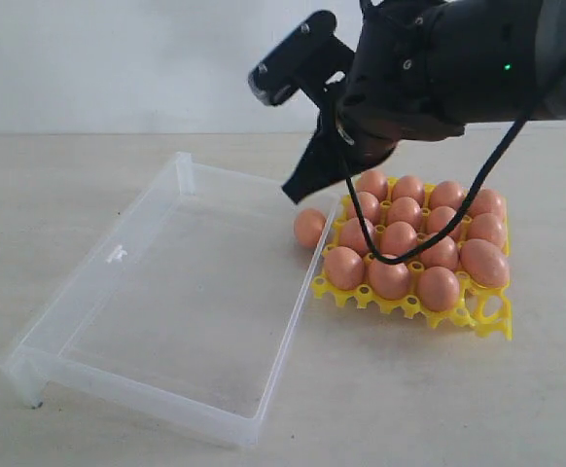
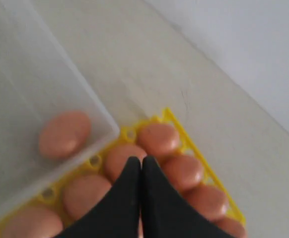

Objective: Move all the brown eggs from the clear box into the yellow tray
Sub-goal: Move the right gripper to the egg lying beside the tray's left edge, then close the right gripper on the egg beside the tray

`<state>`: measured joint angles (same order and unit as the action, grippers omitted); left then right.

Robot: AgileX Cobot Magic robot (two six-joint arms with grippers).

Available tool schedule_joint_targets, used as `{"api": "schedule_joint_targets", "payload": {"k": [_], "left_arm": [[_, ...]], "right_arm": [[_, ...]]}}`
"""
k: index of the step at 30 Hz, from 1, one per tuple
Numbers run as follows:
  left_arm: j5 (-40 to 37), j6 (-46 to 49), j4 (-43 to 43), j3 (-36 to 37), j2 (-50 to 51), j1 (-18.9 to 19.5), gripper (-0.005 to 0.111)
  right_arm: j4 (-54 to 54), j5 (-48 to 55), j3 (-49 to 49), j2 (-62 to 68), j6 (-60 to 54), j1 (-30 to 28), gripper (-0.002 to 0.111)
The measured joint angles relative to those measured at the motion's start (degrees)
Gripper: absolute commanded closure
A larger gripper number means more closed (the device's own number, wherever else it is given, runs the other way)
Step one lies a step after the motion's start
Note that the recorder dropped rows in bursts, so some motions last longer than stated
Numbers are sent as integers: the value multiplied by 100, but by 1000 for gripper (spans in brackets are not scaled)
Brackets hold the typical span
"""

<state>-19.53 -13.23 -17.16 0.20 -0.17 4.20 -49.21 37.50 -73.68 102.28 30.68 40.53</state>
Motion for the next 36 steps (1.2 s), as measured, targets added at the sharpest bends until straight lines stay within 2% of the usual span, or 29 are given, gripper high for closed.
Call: {"api": "schedule_joint_targets", "payload": {"k": [4, 8, 13, 18, 24, 26, 29, 32, 36], "left_arm": [[0, 0, 0, 0, 0, 0, 111], [0, 0, 0, 0, 0, 0, 111], [0, 0, 0, 0, 0, 0, 111], [0, 0, 0, 0, 0, 0, 111], [0, 0, 0, 0, 0, 0, 111], [0, 0, 0, 0, 0, 0, 111], [0, 0, 0, 0, 0, 0, 111], [0, 0, 0, 0, 0, 0, 111], [0, 0, 0, 0, 0, 0, 111]], "right_arm": [[1159, 1067, -319, 230, -1266, -114, 108], [2201, 1401, -911, 325, -2234, -210, 108], [3168, 1746, -1950, 385, -2864, -217, 108], [3546, 1934, -2546, 541, -3259, -217, 108], [3742, 1682, -2598, 1219, -3322, -292, 107], [3810, 1522, -2598, 1423, -3322, -292, 99], [3849, 1409, -2598, 1657, -3344, -292, 76], [3849, 1365, -2598, 1820, -3344, -292, 58], [3838, 1085, -2598, 1957, -3011, -292, 56]]}}
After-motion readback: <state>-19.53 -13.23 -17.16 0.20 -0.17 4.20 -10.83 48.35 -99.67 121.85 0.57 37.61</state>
